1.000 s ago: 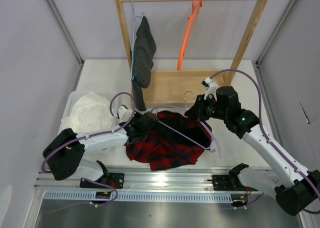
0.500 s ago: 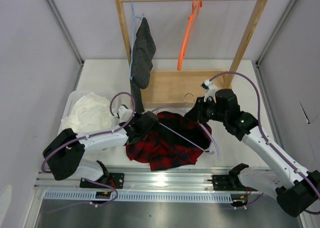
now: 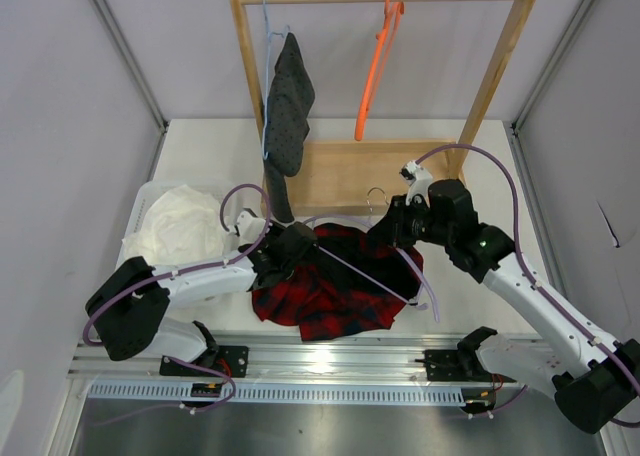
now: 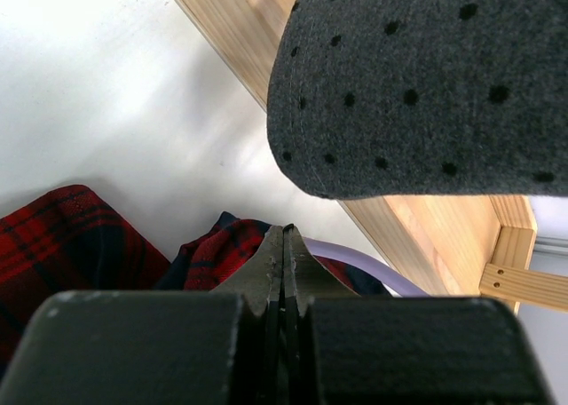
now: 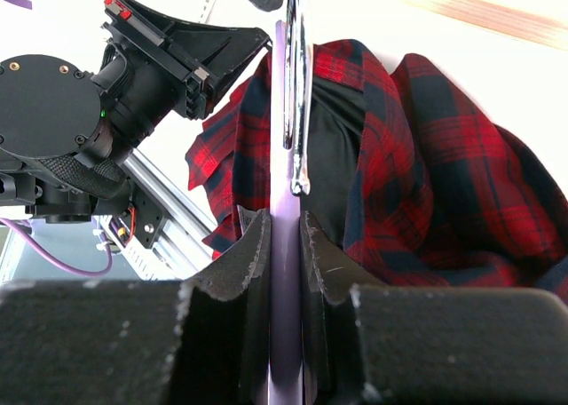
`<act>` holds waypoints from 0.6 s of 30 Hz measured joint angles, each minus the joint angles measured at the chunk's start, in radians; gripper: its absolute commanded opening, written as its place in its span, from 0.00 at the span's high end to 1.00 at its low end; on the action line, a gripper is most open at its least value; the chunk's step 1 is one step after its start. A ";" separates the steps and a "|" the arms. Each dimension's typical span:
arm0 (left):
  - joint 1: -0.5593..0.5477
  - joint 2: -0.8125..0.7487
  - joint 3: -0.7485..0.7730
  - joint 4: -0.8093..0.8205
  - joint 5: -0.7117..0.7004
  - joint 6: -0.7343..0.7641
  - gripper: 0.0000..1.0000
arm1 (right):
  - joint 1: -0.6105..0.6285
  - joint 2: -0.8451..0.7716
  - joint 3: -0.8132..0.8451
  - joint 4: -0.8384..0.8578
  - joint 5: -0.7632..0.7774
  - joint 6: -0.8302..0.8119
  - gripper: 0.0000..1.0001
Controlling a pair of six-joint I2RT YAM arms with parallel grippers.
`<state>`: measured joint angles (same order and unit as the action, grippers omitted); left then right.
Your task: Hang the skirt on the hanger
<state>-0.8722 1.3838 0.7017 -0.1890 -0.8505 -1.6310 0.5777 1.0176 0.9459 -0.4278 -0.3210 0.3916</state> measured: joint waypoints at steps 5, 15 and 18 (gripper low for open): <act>0.000 0.000 0.000 0.003 0.000 0.002 1.00 | 0.007 0.003 0.000 0.003 0.006 0.000 1.00; 0.000 -0.013 0.000 0.040 0.020 0.038 1.00 | 0.012 0.005 -0.009 0.014 0.018 0.000 1.00; 0.000 -0.021 0.000 0.042 0.024 0.043 1.00 | 0.012 0.007 -0.009 0.017 0.018 0.000 1.00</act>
<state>-0.8722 1.3624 0.7013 -0.1467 -0.8268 -1.5879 0.5900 1.0248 0.9367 -0.4110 -0.3027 0.3912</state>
